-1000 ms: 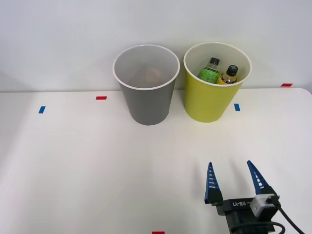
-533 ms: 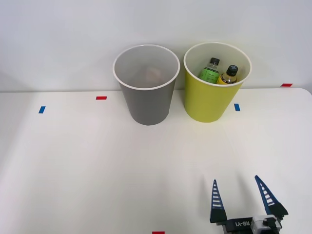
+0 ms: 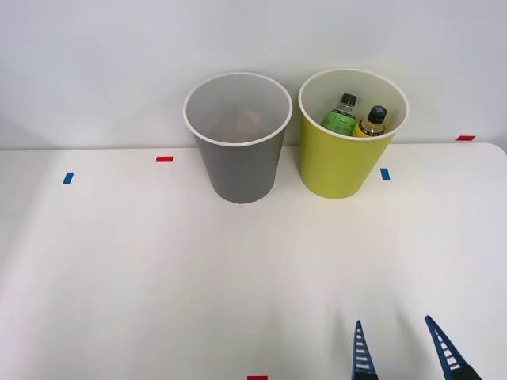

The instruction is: Put cans in the gray bin, plastic bottles in the light green bin

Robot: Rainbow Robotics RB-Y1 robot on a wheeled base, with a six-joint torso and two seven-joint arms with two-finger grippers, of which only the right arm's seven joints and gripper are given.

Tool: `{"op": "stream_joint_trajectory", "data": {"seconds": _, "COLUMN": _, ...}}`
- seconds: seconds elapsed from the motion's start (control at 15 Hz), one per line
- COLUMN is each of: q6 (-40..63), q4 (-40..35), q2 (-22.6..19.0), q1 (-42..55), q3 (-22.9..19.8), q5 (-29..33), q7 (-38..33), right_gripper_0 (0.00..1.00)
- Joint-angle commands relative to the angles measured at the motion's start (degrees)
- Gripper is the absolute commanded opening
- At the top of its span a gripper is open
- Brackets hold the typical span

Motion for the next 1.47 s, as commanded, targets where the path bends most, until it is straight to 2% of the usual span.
{"op": "stream_joint_trajectory", "data": {"seconds": 0.07, "q6": -0.53, "q4": 0.35, "q2": 0.50, "q1": 0.91, "q3": 0.41, "q5": 0.00, "q7": 0.39, "right_gripper_0": 1.00}}
{"op": "stream_joint_trajectory", "data": {"seconds": 1.47, "q6": -0.45, "q4": 0.26, "q2": -0.29, "q1": 2.14, "q3": 0.58, "q5": 0.53, "q7": 1.10, "right_gripper_0": 1.00}}
